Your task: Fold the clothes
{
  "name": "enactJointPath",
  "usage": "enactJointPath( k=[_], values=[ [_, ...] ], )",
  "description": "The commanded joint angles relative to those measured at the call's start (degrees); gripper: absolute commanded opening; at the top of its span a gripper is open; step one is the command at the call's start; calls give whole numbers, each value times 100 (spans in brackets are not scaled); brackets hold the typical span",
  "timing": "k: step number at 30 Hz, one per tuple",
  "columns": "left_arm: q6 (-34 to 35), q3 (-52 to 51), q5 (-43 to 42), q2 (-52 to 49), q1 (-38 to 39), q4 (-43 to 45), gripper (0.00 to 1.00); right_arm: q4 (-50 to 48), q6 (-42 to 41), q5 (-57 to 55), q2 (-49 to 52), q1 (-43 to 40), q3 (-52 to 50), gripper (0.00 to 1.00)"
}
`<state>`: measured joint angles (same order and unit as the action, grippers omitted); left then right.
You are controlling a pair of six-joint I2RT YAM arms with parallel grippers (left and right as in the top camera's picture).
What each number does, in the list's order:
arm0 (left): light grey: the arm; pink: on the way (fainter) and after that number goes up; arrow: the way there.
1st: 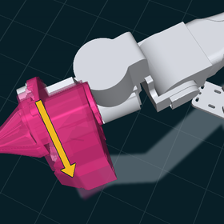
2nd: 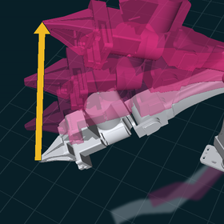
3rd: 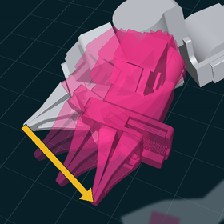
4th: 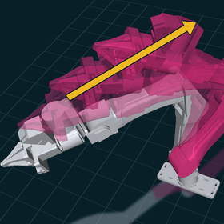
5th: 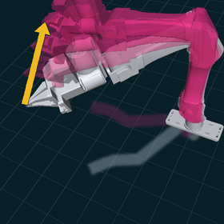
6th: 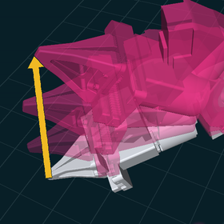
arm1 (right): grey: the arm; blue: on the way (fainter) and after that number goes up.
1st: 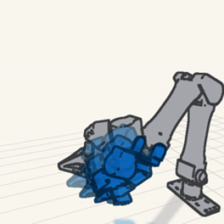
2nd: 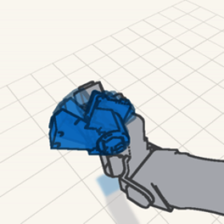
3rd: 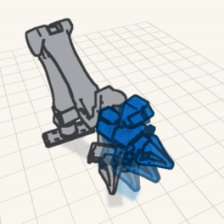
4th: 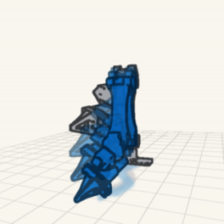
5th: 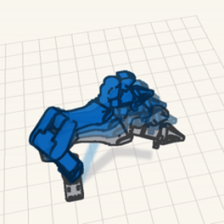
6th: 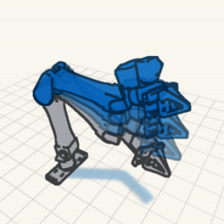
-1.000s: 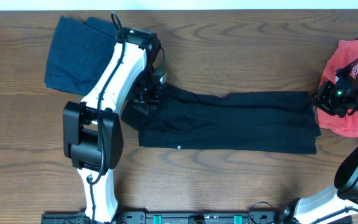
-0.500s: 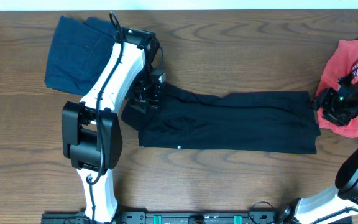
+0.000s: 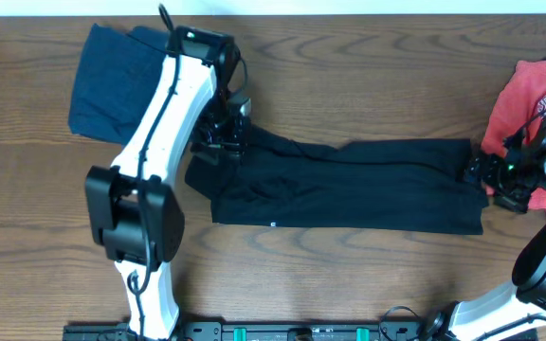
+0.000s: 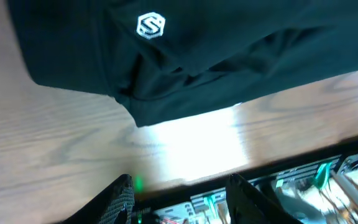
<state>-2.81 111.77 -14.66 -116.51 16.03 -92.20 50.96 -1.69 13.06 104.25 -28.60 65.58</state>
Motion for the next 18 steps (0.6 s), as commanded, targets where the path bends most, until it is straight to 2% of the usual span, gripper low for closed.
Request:
enactJointPath(
  k=[1,3,7,14,17,18],
  values=[
    [4,262,9,568,-37,-44,51,-223,162,229,203,-33,-291,88],
    [0,264,9,848,-37,39,56,-422,162,352,219,-33,-378,84],
    [-17,264,13,1362,-37,155,65,-520,330,435,219,-26,-393,67],
    [-13,264,28,1941,-37,542,80,-857,568,951,219,-20,-474,25],
    [-15,264,35,2031,-37,621,82,-850,570,940,216,-26,-485,1],
    [-15,264,35,2031,-37,621,82,-826,568,940,208,-35,-470,1]
  ],
)
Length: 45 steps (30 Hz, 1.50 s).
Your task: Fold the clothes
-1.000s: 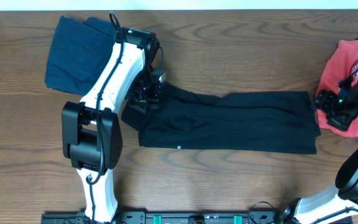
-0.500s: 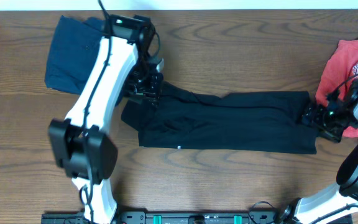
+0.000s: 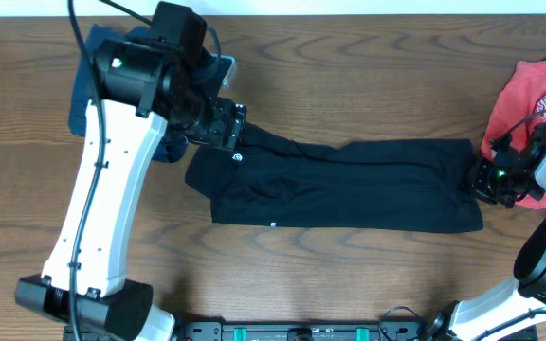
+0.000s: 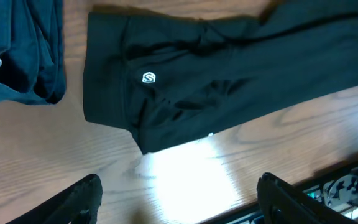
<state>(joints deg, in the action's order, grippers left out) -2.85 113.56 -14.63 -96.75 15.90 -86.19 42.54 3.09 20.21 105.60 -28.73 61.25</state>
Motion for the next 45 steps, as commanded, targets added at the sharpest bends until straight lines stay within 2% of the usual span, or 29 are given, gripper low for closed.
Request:
enactJointPath(
  k=[1,4,12,18,25,32,36,41,42,45],
  values=[
    [-11,85,37,55,-24,15,82,68,85,229,63,-39,0,1],
    [-11,85,125,55,-24,-4,82,420,85,197,-15,-131,278,1],
    [-9,85,227,55,-48,-11,82,2118,83,-529,-662,-98,1705,1],
    [15,85,221,68,-323,-116,82,2509,13,-682,-1233,433,1923,1],
    [17,85,219,74,-627,-269,82,2618,-247,-691,-1266,1882,1910,1],
    [15,85,221,74,-691,-330,82,1923,-1045,-846,-1143,3602,1862,2],
    [15,85,221,74,-691,-393,83,1606,-1362,-1145,-754,4422,1860,3],
    [15,85,221,74,-691,-439,83,1574,-1379,-1141,-160,5077,1860,2],
    [15,85,221,74,-691,-446,82,1569,-1377,-1143,-136,5130,1860,5],
    [13,85,221,74,-691,-442,83,1532,-1375,-1244,-195,5171,1867,36]
  ],
)
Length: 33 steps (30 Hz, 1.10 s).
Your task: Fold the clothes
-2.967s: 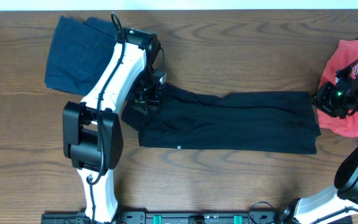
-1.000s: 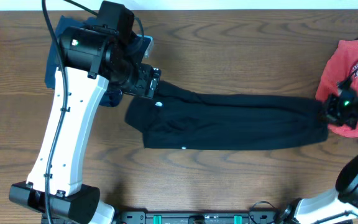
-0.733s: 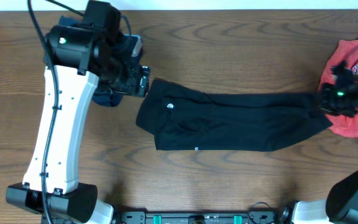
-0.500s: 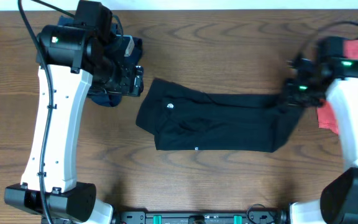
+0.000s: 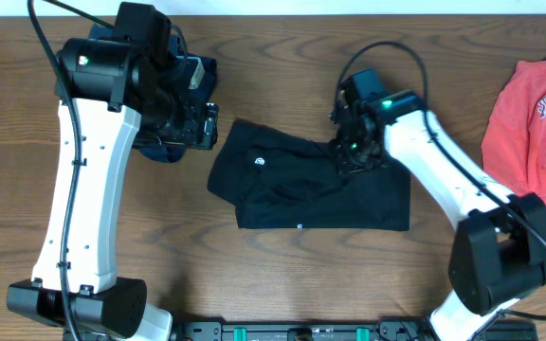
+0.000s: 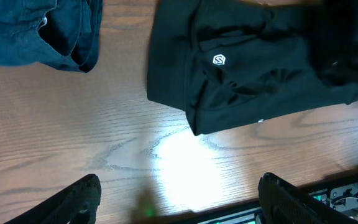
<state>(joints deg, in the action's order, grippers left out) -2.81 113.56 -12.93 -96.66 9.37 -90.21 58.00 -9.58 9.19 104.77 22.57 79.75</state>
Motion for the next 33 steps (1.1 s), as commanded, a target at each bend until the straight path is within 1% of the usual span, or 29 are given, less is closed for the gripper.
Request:
enactJointPath(
  k=[1,2,6,8,9,10,11,12,14,16,22,24,25,27,28,30,33],
  values=[
    [9,85,50,66,-37,-39,83,-11,-109,-203,-160,7,17,45],
    [9,85,50,66,-37,-39,83,0,-107,-264,-234,-37,17,49],
    [7,85,50,66,-37,-37,83,79,-107,-382,-595,-382,17,45],
    [7,85,52,66,-37,-35,83,85,-109,-374,-743,-632,17,45],
    [7,85,52,66,-37,-33,83,83,-109,-332,-772,-750,17,38],
    [7,85,50,66,-37,-31,83,90,-109,-289,-772,-872,17,20],
    [7,85,52,66,-37,-28,83,98,-109,-243,-758,-962,9,5],
    [9,85,52,66,-37,-20,83,96,-109,-203,-708,-1036,-26,1],
    [9,85,52,66,-37,-11,83,35,-109,-190,-599,-1088,-192,1],
    [9,85,50,66,-37,-11,83,-254,-111,-44,-439,-1064,-505,1],
    [7,85,52,66,-48,-15,83,-1473,-79,1193,37,-758,-1364,1],
    [7,85,52,66,-48,-15,83,-1578,304,1762,35,-584,-1480,1],
    [7,85,55,66,-48,-15,83,-1523,597,2096,17,-496,-1482,1],
    [7,83,55,66,-48,-15,83,-1233,1451,2909,-31,-286,-1469,1],
    [4,85,55,66,-48,-13,83,-1023,1799,3093,-59,-201,-1453,1],
    [4,85,55,66,-48,-13,83,-533,2299,3038,-175,-61,-1421,1],
    [4,83,55,66,-48,-11,83,-125,2457,2533,-452,-17,-1410,1]
  ],
)
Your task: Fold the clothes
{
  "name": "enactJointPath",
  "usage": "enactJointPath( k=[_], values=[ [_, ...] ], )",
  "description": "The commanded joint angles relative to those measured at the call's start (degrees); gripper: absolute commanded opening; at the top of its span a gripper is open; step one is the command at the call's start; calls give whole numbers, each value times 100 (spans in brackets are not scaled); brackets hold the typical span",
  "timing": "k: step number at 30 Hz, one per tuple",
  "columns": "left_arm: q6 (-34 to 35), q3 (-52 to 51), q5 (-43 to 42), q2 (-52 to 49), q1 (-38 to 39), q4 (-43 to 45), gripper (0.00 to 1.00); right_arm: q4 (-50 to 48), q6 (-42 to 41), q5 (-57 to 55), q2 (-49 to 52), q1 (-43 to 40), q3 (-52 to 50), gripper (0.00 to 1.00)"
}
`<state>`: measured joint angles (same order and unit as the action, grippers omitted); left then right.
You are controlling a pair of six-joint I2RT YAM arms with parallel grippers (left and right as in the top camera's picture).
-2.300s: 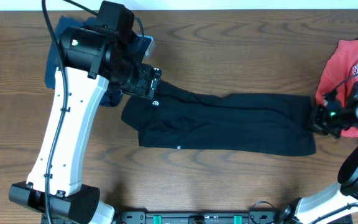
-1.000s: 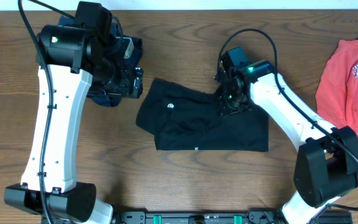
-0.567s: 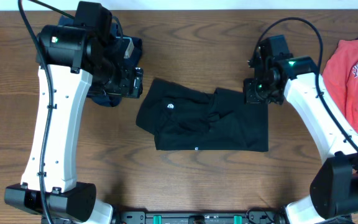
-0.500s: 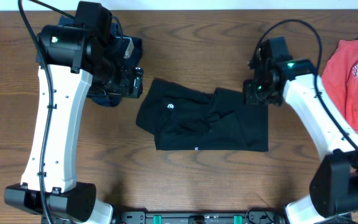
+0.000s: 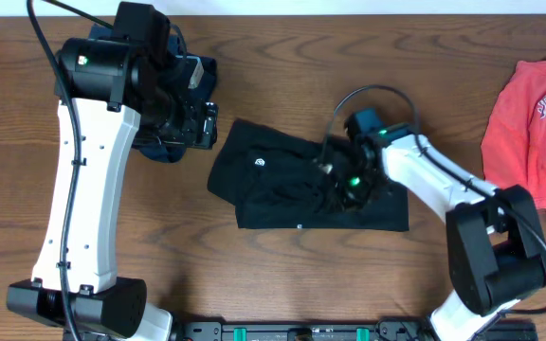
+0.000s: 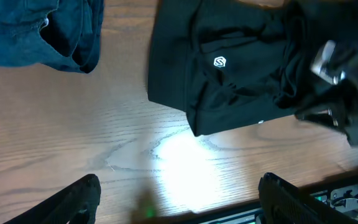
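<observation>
The black pants (image 5: 282,185) lie folded in half at the table's middle, with a small white logo (image 6: 219,61) near the waist end. My right gripper (image 5: 345,178) rests low on the pants near their middle, amid bunched cloth. It also shows in the left wrist view as the right gripper (image 6: 337,106), but its jaws are hidden. My left gripper (image 5: 204,123) hangs high above the table left of the pants. Its fingers (image 6: 82,196) stand wide apart, so the left gripper (image 6: 179,208) is open and holds nothing.
A dark blue garment (image 6: 39,31) lies at the back left, mostly under my left arm in the overhead view. A red printed shirt (image 5: 534,109) lies at the right edge of the table. Bare wood lies in front of the pants.
My right gripper has moved from the far edge of the folded pants down onto their middle, and the cloth around it is more bunched. The left arm has not moved.
The pants first lay stretched out long, my left gripper at the waist and my right at the leg ends by the red shirt. Then the left gripper was open and raised. Later the pants lay folded in half, my right gripper on them, now lower.
</observation>
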<state>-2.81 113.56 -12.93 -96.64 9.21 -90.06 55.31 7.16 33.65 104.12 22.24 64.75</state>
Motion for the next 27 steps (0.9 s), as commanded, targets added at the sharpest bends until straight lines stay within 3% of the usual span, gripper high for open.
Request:
enactJointPath(
  k=[1,6,11,16,18,20,23,27],
  values=[
    [4,83,55,63,-33,-26,83,192,739,-162,-507,-13,92,1],
    [74,-105,52,48,-33,-28,85,-118,-634,-1449,-1126,-380,92,1],
    [721,-1222,28,37,-87,437,89,-352,-1360,-1587,-1405,-933,92,2],
    [785,-2793,-426,37,-103,1650,93,-293,-1513,-1585,-1399,-1318,92,3],
    [778,-3327,-444,31,-127,2385,99,-247,-1508,-1585,-1399,-1399,92,3],
    [688,-3884,-461,17,-168,3316,98,-234,-1506,-1585,-1399,-1436,92,3],
    [588,-4448,-732,-76,-221,4179,98,-221,-1506,-1582,-1399,-1434,92,2],
    [490,-4754,-890,-457,-229,4677,98,-197,-1506,-1561,-1399,-1434,92,1]
  ],
)
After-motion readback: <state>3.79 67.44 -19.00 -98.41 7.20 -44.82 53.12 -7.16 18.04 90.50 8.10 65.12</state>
